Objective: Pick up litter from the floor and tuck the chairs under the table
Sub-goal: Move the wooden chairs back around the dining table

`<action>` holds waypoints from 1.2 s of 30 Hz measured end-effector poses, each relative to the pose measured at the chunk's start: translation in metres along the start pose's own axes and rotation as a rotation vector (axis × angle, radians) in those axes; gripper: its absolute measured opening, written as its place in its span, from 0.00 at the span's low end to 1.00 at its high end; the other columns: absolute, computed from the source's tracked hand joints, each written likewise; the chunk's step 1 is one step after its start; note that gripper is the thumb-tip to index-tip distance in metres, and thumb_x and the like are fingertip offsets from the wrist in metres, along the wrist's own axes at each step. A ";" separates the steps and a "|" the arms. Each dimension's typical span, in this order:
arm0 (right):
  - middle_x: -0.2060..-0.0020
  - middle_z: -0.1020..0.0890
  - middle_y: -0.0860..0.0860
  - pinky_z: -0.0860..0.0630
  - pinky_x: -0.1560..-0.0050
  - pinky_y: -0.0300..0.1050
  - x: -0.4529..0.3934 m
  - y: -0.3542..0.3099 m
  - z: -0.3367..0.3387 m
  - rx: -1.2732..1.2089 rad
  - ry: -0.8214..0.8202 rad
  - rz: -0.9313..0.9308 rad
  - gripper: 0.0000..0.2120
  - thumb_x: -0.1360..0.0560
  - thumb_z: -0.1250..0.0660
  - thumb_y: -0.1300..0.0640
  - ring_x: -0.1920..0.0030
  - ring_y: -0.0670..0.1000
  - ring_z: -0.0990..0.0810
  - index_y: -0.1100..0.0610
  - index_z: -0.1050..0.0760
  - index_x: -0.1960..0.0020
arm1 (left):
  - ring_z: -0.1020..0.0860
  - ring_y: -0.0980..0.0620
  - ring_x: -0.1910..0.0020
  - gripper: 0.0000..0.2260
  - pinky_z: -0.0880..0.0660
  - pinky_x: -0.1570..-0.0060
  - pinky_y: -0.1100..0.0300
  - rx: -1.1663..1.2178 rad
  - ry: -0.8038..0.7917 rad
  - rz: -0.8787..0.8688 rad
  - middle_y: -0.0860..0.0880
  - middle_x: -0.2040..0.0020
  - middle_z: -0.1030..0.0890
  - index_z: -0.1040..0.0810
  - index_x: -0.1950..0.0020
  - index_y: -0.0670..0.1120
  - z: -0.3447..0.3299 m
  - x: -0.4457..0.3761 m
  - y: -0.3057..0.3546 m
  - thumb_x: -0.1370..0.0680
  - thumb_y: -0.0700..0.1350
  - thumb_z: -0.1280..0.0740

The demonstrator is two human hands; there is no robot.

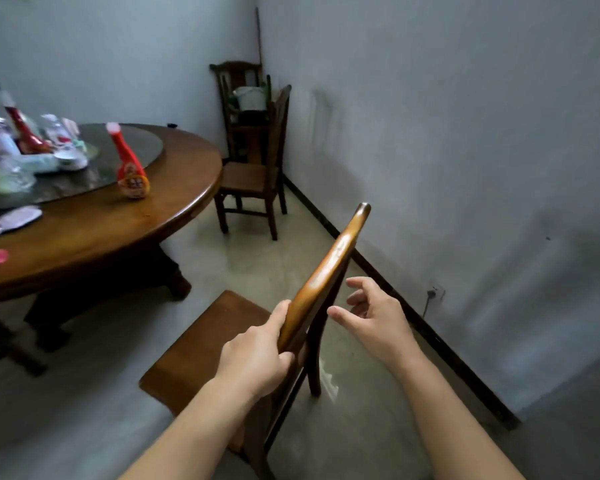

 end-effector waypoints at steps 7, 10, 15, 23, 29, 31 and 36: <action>0.33 0.32 0.48 0.32 0.37 0.47 -0.023 -0.008 -0.016 -0.111 -0.061 0.086 0.41 0.37 0.24 0.46 0.34 0.48 0.33 0.48 0.41 0.30 | 0.23 0.56 0.56 0.35 0.21 0.52 0.57 0.097 0.006 0.094 0.59 0.50 0.27 0.59 0.36 0.76 0.007 0.020 -0.012 0.26 0.53 0.35; 0.28 0.40 0.49 0.36 0.33 0.52 -0.025 -0.006 -0.022 -0.138 -0.101 0.067 0.49 0.40 0.23 0.43 0.29 0.50 0.40 0.46 0.47 0.27 | 0.23 0.56 0.54 0.33 0.21 0.55 0.58 0.085 0.085 0.145 0.59 0.47 0.28 0.55 0.34 0.75 0.022 0.031 -0.027 0.25 0.52 0.35; 0.24 0.52 0.47 0.43 0.29 0.60 -0.027 -0.002 -0.033 -0.145 -0.181 0.014 0.57 0.42 0.23 0.42 0.25 0.52 0.51 0.42 0.56 0.26 | 0.22 0.52 0.50 0.29 0.22 0.54 0.55 0.016 0.202 0.233 0.57 0.42 0.23 0.47 0.34 0.75 0.060 0.046 -0.056 0.25 0.51 0.36; 0.24 0.58 0.52 0.45 0.30 0.59 -0.036 -0.007 -0.035 -0.212 -0.136 0.000 0.61 0.45 0.23 0.43 0.25 0.56 0.53 0.40 0.63 0.27 | 0.23 0.57 0.50 0.31 0.23 0.51 0.57 0.084 0.064 0.191 0.64 0.42 0.24 0.45 0.43 0.83 0.072 0.080 -0.081 0.28 0.50 0.33; 0.29 0.72 0.49 0.46 0.29 0.59 -0.030 0.012 -0.039 -0.115 -0.263 -0.037 0.54 0.49 0.22 0.42 0.26 0.62 0.55 0.32 0.48 0.31 | 0.25 0.60 0.50 0.31 0.28 0.56 0.66 0.069 0.017 0.220 0.68 0.44 0.25 0.40 0.41 0.80 0.070 0.115 -0.109 0.29 0.48 0.31; 0.29 0.72 0.45 0.42 0.30 0.58 -0.022 0.013 -0.045 -0.051 -0.274 -0.003 0.40 0.47 0.21 0.42 0.26 0.63 0.52 0.34 0.35 0.39 | 0.26 0.60 0.50 0.30 0.31 0.59 0.66 0.016 0.048 0.239 0.71 0.45 0.27 0.39 0.42 0.79 0.073 0.127 -0.123 0.29 0.48 0.30; 0.30 0.73 0.43 0.38 0.33 0.62 -0.014 -0.001 -0.075 -0.033 -0.255 -0.013 0.32 0.46 0.19 0.45 0.28 0.69 0.53 0.38 0.36 0.50 | 0.30 0.59 0.53 0.25 0.34 0.58 0.61 -0.128 0.256 0.246 0.64 0.50 0.22 0.30 0.42 0.69 0.082 0.136 -0.146 0.32 0.46 0.27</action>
Point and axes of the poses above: each hand's wrist, its own x-axis away from the middle knuckle, its own z-axis out of the back of the hand, y = z × x, the point moved 4 cm from there along -x, towards the middle knuckle
